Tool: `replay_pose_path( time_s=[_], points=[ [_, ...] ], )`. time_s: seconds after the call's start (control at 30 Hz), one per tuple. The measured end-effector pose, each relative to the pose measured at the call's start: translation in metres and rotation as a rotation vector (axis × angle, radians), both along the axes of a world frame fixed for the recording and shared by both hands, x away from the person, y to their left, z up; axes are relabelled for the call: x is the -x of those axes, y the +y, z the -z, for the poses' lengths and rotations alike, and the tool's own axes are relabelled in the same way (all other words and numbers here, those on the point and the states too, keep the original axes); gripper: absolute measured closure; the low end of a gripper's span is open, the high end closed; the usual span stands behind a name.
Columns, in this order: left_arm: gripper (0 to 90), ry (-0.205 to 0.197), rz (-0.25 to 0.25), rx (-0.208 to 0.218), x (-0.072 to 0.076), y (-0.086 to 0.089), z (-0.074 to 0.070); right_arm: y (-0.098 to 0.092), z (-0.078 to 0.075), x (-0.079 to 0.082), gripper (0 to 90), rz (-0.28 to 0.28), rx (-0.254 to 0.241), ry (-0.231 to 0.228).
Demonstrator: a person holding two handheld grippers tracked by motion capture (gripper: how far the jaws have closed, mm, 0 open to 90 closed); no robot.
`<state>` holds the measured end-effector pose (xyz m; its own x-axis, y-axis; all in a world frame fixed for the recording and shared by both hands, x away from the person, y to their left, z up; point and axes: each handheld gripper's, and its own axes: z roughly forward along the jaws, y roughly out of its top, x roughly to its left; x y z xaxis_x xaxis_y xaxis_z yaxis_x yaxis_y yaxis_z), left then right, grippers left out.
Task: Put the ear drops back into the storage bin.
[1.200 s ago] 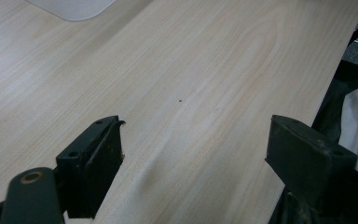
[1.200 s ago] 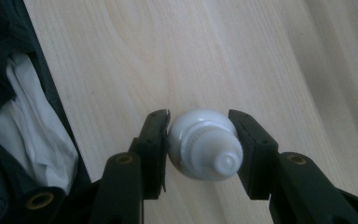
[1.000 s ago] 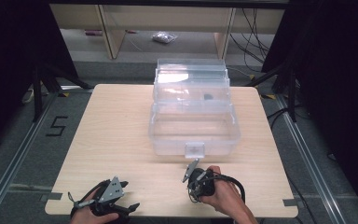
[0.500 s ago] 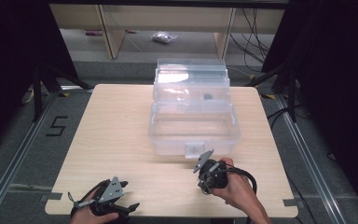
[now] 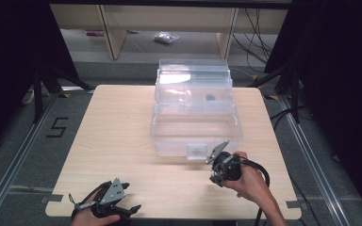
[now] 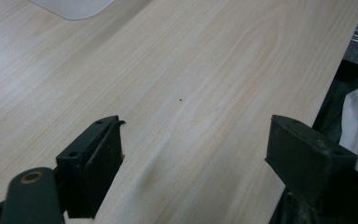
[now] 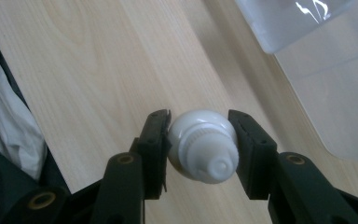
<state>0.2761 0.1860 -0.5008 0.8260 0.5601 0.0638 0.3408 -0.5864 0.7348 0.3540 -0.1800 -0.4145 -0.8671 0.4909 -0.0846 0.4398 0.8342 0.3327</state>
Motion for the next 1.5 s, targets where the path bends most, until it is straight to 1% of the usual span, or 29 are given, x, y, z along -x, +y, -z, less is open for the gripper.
replay_pose_path(
  time_s=[0.03, 0.07, 0.13, 0.2, 0.23, 0.27, 0.33, 0.4, 0.47, 0.5, 0.63, 0.67, 0.7, 0.77, 0.8, 0.87, 0.97, 1.0, 1.03, 1.07, 1.1, 1.2, 1.23, 1.27, 1.33, 1.4, 1.43, 1.47, 1.5],
  points=[
    [17.9, 0.000, -0.003, 0.011, 0.000, 0.000, 0.001, -0.002, 0.000, -0.002, 60.1, -0.009, -0.002, 0.001],
    [17.9, 0.003, 0.001, 0.009, 0.001, 0.000, 0.000, -0.003, 0.000, -0.001, 60.1, 0.007, 0.001, 0.010],
    [17.9, -0.002, -0.003, 0.004, 0.001, 0.000, 0.000, -0.008, -0.001, -0.003, 60.1, 0.008, -0.002, 0.020],
    [17.9, -0.003, -0.002, 0.005, 0.001, 0.000, 0.000, -0.011, -0.003, -0.005, 60.1, 0.017, 0.001, 0.020],
    [17.9, 0.002, 0.000, 0.011, 0.001, -0.001, 0.000, -0.013, -0.005, -0.007, 60.1, 0.011, 0.003, 0.021],
    [17.9, -0.001, -0.002, 0.007, 0.001, 0.000, 0.000, -0.014, -0.006, -0.007, 60.0, 0.025, 0.004, 0.024],
    [17.9, -0.003, -0.001, 0.003, 0.001, 0.000, 0.000, -0.017, -0.008, -0.009, 60.0, 0.019, 0.005, 0.024],
    [17.9, 0.003, 0.002, 0.008, 0.001, 0.000, 0.000, -0.019, -0.011, -0.010, 60.1, 0.040, 0.005, 0.026],
    [17.9, 0.003, -0.002, 0.012, 0.001, -0.001, 0.000, -0.022, -0.014, -0.013, 60.1, 0.025, 0.010, 0.024],
    [17.9, 0.003, -0.002, 0.013, 0.001, -0.001, 0.000, -0.022, -0.016, -0.012, 60.1, 0.044, 0.010, 0.031],
    [17.9, -0.003, -0.001, 0.002, 0.000, 0.000, 0.001, -0.025, -0.022, -0.015, 60.1, 0.035, 0.013, 0.024],
    [17.9, -0.001, -0.002, 0.004, 0.001, 0.000, 0.000, -0.026, -0.024, -0.016, 60.1, 0.033, 0.012, 0.021],
    [17.9, -0.001, -0.002, 0.004, 0.001, 0.000, 0.000, -0.026, -0.026, -0.016, 60.1, 0.051, 0.018, 0.024],
    [17.9, 0.002, -0.004, 0.014, 0.001, -0.001, 0.000, -0.027, -0.029, -0.019, 60.1, 0.038, 0.018, 0.020],
    [17.9, -0.002, -0.001, 0.003, 0.000, 0.000, 0.000, -0.028, -0.031, -0.019, 60.1, 0.054, 0.016, 0.026],
    [17.9, -0.001, -0.002, 0.004, 0.000, 0.000, 0.000, -0.029, -0.035, -0.021, 60.1, 0.061, 0.017, 0.020],
    [17.9, 0.008, 0.004, 0.010, 0.001, 0.000, 0.000, -0.031, -0.042, -0.025, 60.1, 0.048, 0.008, 0.019],
    [17.9, 0.002, 0.002, 0.001, 0.000, 0.000, 0.000, -0.031, -0.044, -0.026, 60.1, 0.052, 0.011, 0.015],
    [17.9, 0.008, 0.000, 0.013, 0.000, 0.000, 0.000, -0.031, -0.046, -0.026, 60.1, 0.071, 0.014, 0.015],
    [17.9, 0.010, 0.003, 0.016, 0.000, 0.000, 0.001, -0.032, -0.048, -0.028, 60.1, 0.066, 0.014, 0.010],
    [17.9, 0.000, -0.001, 0.002, 0.000, 0.000, 0.000, -0.031, -0.050, -0.028, 60.1, 0.073, 0.010, 0.011],
    [17.9, 0.001, -0.002, 0.005, 0.000, 0.000, 0.000, -0.033, -0.057, -0.033, 60.1, 0.074, 0.009, 0.002],
    [17.9, 0.009, 0.006, 0.007, 0.000, 0.000, 0.000, -0.033, -0.059, -0.034, 60.1, 0.080, 0.010, 0.001],
    [17.9, 0.003, 0.000, -0.001, -0.001, 0.000, 0.000, -0.033, -0.061, -0.036, 60.1, 0.089, 0.008, 0.002],
    [17.9, 0.001, -0.002, 0.004, 0.000, 0.000, 0.000, -0.034, -0.064, -0.041, 60.1, 0.075, 0.011, -0.005],
    [17.9, 0.006, -0.001, 0.013, 0.001, 0.000, 0.000, -0.035, -0.068, -0.044, 60.1, 0.091, 0.013, -0.003],
    [17.9, 0.009, 0.005, 0.007, 0.000, 0.000, 0.000, -0.035, -0.070, -0.046, 60.1, 0.095, 0.016, -0.006],
    [17.9, 0.003, -0.002, 0.001, 0.000, 0.000, 0.000, -0.036, -0.071, -0.047, 60.1, 0.101, 0.019, -0.011],
    [17.9, 0.006, -0.001, 0.006, 0.000, 0.000, 0.001, -0.037, -0.073, -0.050, 60.1, 0.098, 0.016, -0.008]
  ],
)
